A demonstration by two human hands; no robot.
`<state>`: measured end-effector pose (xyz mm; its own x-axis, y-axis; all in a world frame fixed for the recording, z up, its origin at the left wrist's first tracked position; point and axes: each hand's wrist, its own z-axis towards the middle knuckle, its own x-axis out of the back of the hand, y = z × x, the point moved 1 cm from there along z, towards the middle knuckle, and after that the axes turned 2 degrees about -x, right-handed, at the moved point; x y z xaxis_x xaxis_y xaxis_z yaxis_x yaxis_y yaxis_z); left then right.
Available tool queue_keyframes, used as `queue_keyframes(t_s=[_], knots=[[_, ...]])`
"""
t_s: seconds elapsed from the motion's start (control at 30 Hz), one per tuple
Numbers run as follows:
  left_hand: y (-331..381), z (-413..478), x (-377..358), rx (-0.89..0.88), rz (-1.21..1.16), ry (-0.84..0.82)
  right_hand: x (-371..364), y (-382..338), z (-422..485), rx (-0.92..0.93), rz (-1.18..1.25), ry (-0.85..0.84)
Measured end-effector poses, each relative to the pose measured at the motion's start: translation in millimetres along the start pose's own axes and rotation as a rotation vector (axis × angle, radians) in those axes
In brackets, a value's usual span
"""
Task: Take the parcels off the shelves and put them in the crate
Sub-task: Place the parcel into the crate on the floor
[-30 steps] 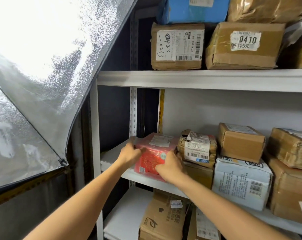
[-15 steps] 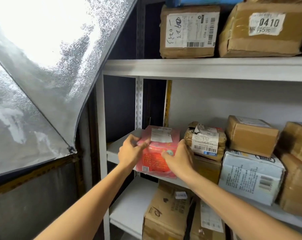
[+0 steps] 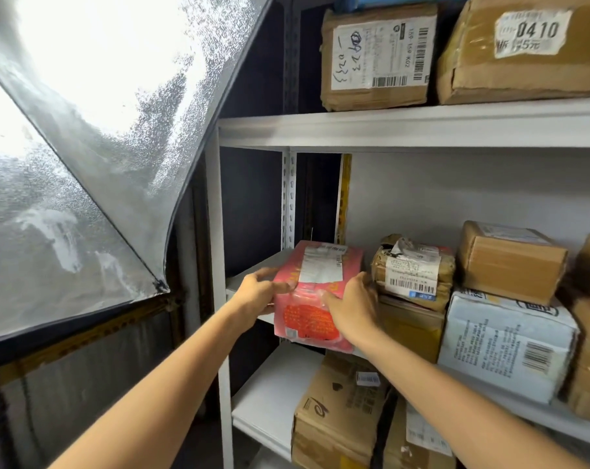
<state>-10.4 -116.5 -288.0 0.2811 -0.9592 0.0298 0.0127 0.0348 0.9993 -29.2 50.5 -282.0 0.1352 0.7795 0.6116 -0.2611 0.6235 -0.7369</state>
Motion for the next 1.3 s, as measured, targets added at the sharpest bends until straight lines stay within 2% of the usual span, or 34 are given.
queue_keyframes(t_s=[0.13, 0.33, 0.43, 0.53, 0.7, 0.83, 1.03, 1.3], knots=[[-11, -1, 4, 0.017, -0.073, -0.030, -9, 5, 5, -0.006, 0.204, -0.070], [-12, 8, 6, 0.061, -0.025, -0.073, -2, 7, 14, -0.169, 0.450, -0.182], [-15, 11, 16, 0.098, 0.006, -0.159, 0, 7, 18, -0.207, 0.442, -0.266], [-16, 11, 19, 0.064, 0.013, -0.240, 0, 7, 20, -0.210, 0.436, -0.258], [-12, 17, 4, -0.007, 0.000, -0.142, 3, 7, 25, -0.234, 0.550, -0.254], [-20, 24, 6, -0.009, -0.005, -0.121, 0, 8, 14, -0.185, 0.531, -0.266], [-17, 30, 15, 0.037, 0.022, -0.266, 4, 11, 0, 0.007, 0.418, -0.298], [-30, 31, 21, -0.015, 0.019, -0.248, 0, 10, -7, 0.067, 0.334, -0.271]])
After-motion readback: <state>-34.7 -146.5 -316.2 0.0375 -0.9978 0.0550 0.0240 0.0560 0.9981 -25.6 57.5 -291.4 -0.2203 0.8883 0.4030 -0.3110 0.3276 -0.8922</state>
